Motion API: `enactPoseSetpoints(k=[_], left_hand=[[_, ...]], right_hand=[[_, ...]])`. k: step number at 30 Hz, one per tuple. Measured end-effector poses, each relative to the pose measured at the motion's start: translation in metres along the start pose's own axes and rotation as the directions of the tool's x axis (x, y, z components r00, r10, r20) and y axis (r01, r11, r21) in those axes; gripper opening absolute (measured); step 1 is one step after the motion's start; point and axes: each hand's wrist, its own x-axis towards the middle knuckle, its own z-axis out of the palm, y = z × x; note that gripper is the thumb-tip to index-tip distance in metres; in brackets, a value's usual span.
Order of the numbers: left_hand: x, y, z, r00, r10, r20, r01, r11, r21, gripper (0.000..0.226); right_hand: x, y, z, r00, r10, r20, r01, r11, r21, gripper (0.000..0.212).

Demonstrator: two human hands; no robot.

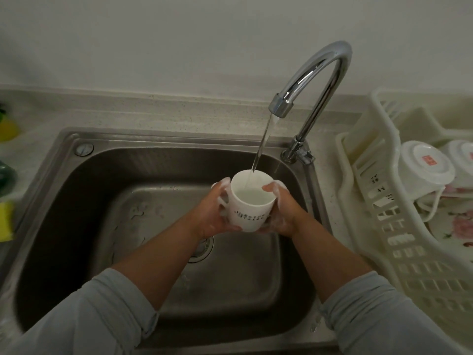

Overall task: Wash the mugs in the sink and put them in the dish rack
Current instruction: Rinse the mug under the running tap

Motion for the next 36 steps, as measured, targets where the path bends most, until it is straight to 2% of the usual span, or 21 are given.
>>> enactPoseSetpoints(k=[4, 8, 10, 13, 15, 17, 20, 23, 26, 30, 36], left_hand=[[0.001, 0.001, -0.002, 0.993, 0.015, -0.115, -0.021, 0.998, -0.052, 0.029], [-0.003, 0.002, 0.009, 0.99, 0.018, -0.137, -0.031, 0.995, -0.093, 0.012], [-0.005, -0.009, 0.01, 0.992, -0.015, -0.127, -0.001, 0.993, -0.119, 0.025], [-0.004, -0.018, 0.005, 0.989, -0.041, -0.145, 0.014, 0.984, -0.179, 0.054], [-0.002, -0.014, 0.004, 0.992, -0.035, -0.125, 0.011, 0.982, -0.187, 0.061], [-0.003, -0.008, 0.01, 0.992, -0.015, -0.122, -0.001, 0.992, -0.128, 0.057], [-0.008, -0.01, 0.018, 0.994, -0.011, -0.109, 0.002, 0.997, -0.08, 0.049], [-0.007, -0.015, 0.013, 0.988, -0.019, -0.151, 0.003, 0.994, -0.11, 0.057], [-0.002, -0.008, 0.011, 0.989, -0.033, -0.146, 0.011, 0.989, -0.147, 0.064], [-0.004, -0.008, 0.022, 0.989, -0.01, -0.145, -0.008, 0.993, -0.119, 0.049], [-0.002, -0.011, 0.019, 0.955, 0.032, -0.294, -0.086, 0.981, -0.175, 0.048]], right_hand=[[0.003, 0.007, 0.015, 0.999, -0.033, 0.001, 0.033, 0.999, 0.001, 0.015], [0.002, 0.002, 0.015, 0.999, -0.051, -0.019, 0.051, 0.998, 0.027, 0.012], [0.001, 0.006, 0.011, 0.999, -0.044, -0.025, 0.044, 0.999, 0.012, 0.011], [0.004, 0.015, 0.015, 0.999, -0.05, -0.021, 0.05, 0.999, -0.023, 0.022], [0.006, 0.015, 0.02, 0.997, -0.07, -0.029, 0.07, 0.998, -0.009, 0.017], [0.005, 0.011, 0.019, 0.995, -0.091, -0.044, 0.093, 0.995, 0.028, 0.009], [0.005, 0.012, 0.009, 0.995, -0.083, -0.051, 0.085, 0.995, 0.049, 0.01], [0.005, 0.016, 0.013, 0.997, -0.065, -0.034, 0.066, 0.998, 0.013, 0.015], [0.007, 0.013, 0.023, 0.996, -0.085, -0.032, 0.085, 0.996, 0.02, 0.01], [0.009, 0.011, 0.014, 0.996, -0.076, -0.046, 0.08, 0.993, 0.085, 0.007], [0.015, 0.022, 0.026, 0.999, -0.049, -0.003, 0.049, 0.997, 0.054, 0.009]])
